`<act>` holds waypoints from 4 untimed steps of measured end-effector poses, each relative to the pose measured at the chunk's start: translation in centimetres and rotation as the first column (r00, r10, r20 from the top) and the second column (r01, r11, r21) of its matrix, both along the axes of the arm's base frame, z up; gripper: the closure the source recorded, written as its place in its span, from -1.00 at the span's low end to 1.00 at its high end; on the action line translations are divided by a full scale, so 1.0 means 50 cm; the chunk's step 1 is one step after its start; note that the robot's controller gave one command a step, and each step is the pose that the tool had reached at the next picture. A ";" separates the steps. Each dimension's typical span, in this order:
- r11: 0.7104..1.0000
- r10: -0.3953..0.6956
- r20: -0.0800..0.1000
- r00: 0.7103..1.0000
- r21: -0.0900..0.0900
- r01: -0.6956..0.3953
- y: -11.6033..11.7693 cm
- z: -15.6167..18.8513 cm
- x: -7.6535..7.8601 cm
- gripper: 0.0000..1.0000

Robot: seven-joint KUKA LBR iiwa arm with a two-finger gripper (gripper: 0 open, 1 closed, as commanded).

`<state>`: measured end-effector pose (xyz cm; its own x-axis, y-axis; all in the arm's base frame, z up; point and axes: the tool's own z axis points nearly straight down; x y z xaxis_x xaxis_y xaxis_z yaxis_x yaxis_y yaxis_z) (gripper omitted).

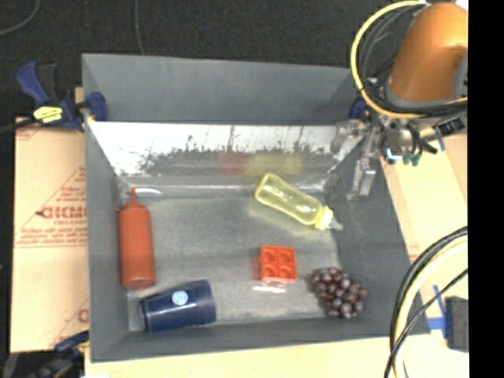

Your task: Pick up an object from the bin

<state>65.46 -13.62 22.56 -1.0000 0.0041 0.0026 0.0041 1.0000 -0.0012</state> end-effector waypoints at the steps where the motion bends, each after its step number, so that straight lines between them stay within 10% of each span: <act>1: 1.000 0.004 0.008 1.000 -0.001 -0.004 0.002 0.011 0.002 -1.00; 2: 0.998 -0.057 0.011 0.998 0.001 0.057 0.061 -0.298 -0.006 -1.00; 3: 0.986 -0.166 0.025 0.986 -0.001 0.166 0.069 -0.128 0.003 -1.00; 4: 0.997 -0.074 0.007 0.997 0.001 0.074 0.064 -0.306 -0.009 -1.00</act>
Offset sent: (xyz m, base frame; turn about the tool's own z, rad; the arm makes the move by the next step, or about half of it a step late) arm -0.0050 0.0324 -0.1556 0.0601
